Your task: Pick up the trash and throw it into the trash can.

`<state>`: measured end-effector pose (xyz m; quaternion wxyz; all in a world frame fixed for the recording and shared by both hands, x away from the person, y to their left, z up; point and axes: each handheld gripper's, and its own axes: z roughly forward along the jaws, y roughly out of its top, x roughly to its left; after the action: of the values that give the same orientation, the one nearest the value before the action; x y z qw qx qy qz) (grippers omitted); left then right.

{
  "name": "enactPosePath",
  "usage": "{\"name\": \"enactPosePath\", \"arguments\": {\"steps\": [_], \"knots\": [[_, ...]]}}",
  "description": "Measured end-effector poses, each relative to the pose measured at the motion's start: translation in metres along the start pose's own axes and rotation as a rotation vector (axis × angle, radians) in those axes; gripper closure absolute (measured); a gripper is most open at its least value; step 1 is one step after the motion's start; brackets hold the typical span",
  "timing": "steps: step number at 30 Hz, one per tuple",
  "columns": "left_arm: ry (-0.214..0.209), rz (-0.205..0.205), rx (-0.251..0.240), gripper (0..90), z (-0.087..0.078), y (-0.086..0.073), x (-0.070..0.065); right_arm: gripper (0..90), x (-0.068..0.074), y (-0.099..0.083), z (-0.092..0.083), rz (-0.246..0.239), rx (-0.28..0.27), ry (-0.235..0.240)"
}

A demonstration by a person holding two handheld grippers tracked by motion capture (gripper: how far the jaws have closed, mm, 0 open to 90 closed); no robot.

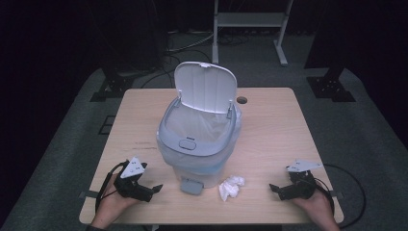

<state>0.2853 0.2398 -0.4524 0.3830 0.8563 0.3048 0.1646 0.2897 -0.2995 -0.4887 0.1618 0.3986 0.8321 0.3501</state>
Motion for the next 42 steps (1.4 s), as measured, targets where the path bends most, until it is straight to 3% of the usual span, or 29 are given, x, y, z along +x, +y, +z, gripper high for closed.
{"name": "enactPosePath", "arguments": {"steps": [14,17,27,42], "knots": [[0.010,-0.012,0.082,1.5,0.017,-0.016,0.004,0.0,0.000,0.001,0.001,-0.003,0.001,0.004],[0.016,0.001,0.101,1.5,0.019,-0.017,0.004,0.0,0.000,0.001,0.001,-0.003,0.000,0.004],[-0.019,-0.027,0.061,1.5,0.022,-0.023,0.006,0.2,0.002,0.005,-0.001,-0.007,0.033,0.028],[-0.017,-0.030,0.060,1.4,0.021,-0.023,0.006,0.2,0.010,0.017,-0.011,-0.019,-0.024,0.096]]}}
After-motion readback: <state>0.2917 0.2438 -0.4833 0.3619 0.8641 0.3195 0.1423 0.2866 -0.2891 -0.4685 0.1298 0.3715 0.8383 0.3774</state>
